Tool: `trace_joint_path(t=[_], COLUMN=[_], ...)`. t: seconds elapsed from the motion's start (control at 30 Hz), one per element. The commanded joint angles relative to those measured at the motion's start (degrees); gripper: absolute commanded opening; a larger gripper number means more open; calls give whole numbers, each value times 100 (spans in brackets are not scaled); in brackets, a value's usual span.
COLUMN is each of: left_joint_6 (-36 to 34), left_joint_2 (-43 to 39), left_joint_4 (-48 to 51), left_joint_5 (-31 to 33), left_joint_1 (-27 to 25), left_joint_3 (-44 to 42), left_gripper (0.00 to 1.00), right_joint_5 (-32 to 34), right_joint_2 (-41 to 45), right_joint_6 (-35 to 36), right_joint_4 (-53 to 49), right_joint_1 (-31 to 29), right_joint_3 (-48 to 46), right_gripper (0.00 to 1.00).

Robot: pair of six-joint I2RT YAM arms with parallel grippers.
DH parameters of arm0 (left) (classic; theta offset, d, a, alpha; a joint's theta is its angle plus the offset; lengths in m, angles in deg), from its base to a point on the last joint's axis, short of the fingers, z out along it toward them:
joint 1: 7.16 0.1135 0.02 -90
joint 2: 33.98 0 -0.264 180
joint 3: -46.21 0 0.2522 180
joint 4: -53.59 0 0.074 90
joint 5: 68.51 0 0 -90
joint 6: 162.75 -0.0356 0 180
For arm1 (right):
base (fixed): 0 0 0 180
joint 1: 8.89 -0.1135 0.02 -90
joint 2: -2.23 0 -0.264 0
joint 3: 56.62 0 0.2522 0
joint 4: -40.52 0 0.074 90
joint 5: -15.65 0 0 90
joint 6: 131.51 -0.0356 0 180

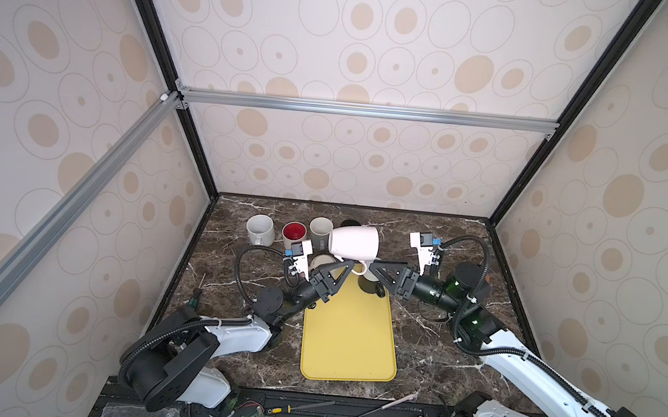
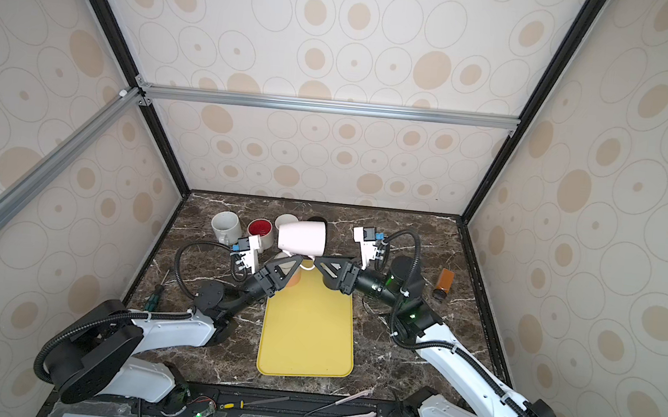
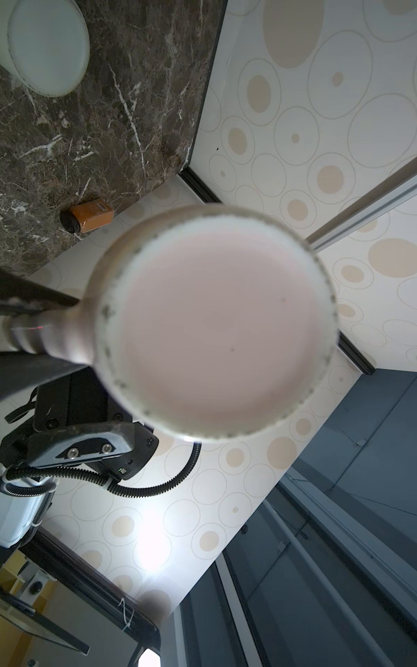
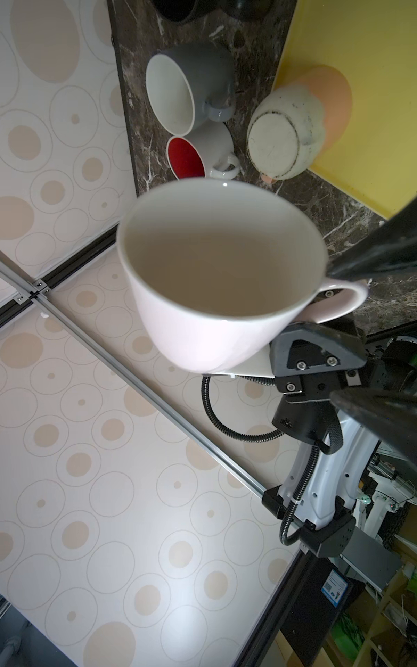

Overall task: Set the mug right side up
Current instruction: 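Grasp the pink mug's rim with the right gripper while the left holds it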

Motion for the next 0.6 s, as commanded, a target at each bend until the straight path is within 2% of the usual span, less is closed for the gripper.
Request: trace_joint_path(t=[0.0, 0.3, 0.4, 0.57], left_joint_6=[99, 43, -41, -141], left_joint_2=[-54, -36, -14, 102], left_joint_4=[-1899, -1901, -1897, -1901], left_joint_5=[-121, -165, -169, -221], left_joint_1=[-84, -118, -193, -333], left_joint_3=[453, 601, 675, 840], left_gripper=[0, 0, 0, 0], right_joint_5=[-236, 31, -125, -210], right_joint_2=[-119, -60, -170, -359], right_joint_6=[-124, -121, -129, -578], right_joint_4=[211, 82, 2, 726], right_joint_1=[-10, -7, -7, -13], right_joint_3=[241, 260, 368, 295], right_gripper=[51, 49, 49, 45])
